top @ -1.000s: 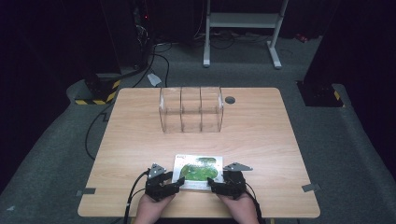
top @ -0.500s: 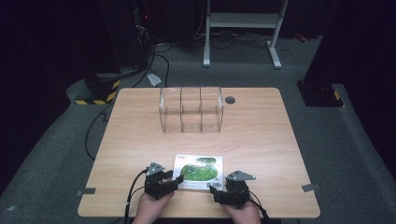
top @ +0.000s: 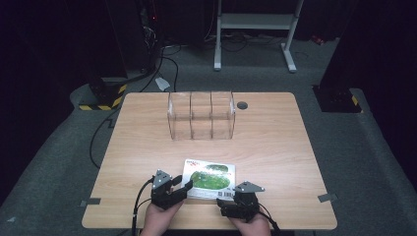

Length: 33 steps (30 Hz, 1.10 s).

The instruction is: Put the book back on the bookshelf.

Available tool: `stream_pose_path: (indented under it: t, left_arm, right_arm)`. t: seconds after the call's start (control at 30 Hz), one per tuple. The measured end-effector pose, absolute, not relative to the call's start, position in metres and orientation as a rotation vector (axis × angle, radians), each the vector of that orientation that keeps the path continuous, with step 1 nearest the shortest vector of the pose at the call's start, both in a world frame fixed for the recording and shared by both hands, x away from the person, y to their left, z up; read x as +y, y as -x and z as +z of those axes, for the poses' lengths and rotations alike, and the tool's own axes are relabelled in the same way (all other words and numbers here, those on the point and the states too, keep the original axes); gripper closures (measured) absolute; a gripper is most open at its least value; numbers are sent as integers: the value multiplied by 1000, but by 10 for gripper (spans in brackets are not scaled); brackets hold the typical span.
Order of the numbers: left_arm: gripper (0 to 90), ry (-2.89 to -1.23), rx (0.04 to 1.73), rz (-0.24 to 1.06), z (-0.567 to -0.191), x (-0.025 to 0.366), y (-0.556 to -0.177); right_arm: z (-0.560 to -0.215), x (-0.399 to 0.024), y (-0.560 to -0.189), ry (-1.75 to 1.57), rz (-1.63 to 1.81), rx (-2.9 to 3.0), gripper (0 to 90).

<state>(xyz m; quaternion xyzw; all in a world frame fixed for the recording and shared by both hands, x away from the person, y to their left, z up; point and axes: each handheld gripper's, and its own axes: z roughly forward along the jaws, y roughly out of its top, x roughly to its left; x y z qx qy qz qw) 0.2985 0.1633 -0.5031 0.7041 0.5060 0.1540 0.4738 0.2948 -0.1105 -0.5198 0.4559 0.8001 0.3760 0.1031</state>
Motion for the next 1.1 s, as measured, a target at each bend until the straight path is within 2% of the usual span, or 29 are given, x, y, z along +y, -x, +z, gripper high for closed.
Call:
stream_pose_path:
  t: [0.2,0.47,0.67,0.9,1.03,1.1]
  left_arm:
    - [481,-1708,1189,417,-495,162,-295]
    - [477,-1695,1171,397,-490,162,-291]
    - [475,-1694,1156,408,-488,162,-290]
    - [469,-1700,1159,366,-491,165,-294]
    - [432,-1712,1179,328,-495,168,-299]
    - [379,-1736,1160,275,-497,168,-303]
  right_arm:
    - [-521,-108,-292,-1308,1086,2362,163]
    - [-522,-106,-293,-1301,1060,2343,169]
    - [-522,-104,-291,-1294,1026,2309,230]
    - [-522,-108,-292,-1331,1063,2297,236]
    - [-522,-110,-293,-1338,1081,2296,247]
    - [-522,-110,-293,-1346,1084,2295,250]
